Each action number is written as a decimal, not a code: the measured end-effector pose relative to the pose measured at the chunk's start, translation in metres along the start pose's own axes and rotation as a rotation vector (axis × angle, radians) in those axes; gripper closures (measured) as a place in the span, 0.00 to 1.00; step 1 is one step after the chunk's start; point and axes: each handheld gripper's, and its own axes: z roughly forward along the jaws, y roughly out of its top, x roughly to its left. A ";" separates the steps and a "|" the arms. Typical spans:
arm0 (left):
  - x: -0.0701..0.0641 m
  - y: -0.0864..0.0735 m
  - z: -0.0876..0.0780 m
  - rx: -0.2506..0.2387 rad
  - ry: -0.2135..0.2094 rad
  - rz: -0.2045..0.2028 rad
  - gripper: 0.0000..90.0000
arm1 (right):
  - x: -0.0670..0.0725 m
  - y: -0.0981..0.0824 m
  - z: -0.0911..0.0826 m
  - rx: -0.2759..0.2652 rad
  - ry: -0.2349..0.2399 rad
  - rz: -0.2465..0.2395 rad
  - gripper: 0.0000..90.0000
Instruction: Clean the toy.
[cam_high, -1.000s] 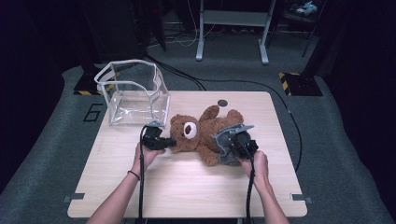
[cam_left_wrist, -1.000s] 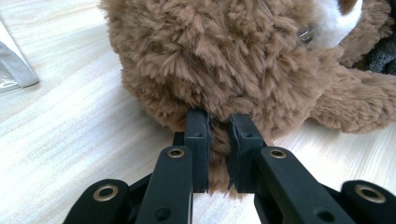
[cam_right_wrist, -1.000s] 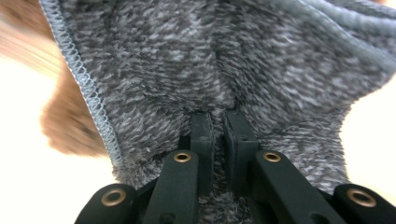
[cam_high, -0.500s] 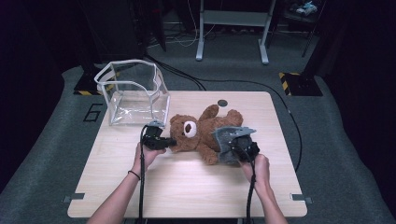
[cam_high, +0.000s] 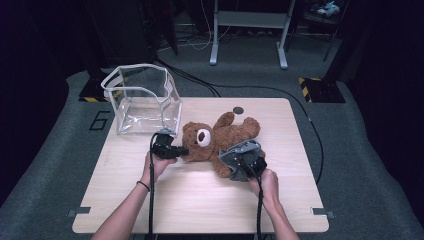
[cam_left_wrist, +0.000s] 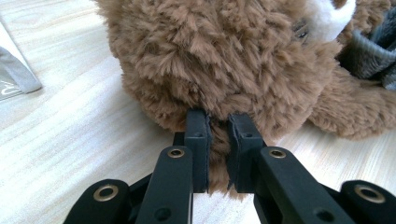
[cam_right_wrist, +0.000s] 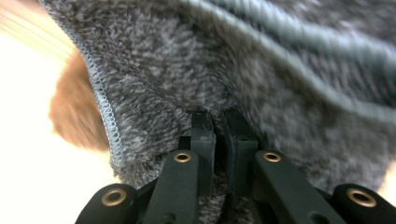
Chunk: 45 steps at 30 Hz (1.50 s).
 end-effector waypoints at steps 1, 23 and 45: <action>0.000 0.000 0.000 -0.001 0.000 0.001 0.89 | -0.003 -0.004 -0.002 0.009 -0.009 0.018 0.94; -0.005 0.007 -0.001 0.003 -0.012 -0.006 0.89 | 0.044 0.064 -0.026 -0.183 0.149 -0.046 0.93; -0.006 0.008 0.000 -0.007 -0.025 0.000 0.90 | 0.010 0.042 0.002 -0.034 0.039 0.025 0.94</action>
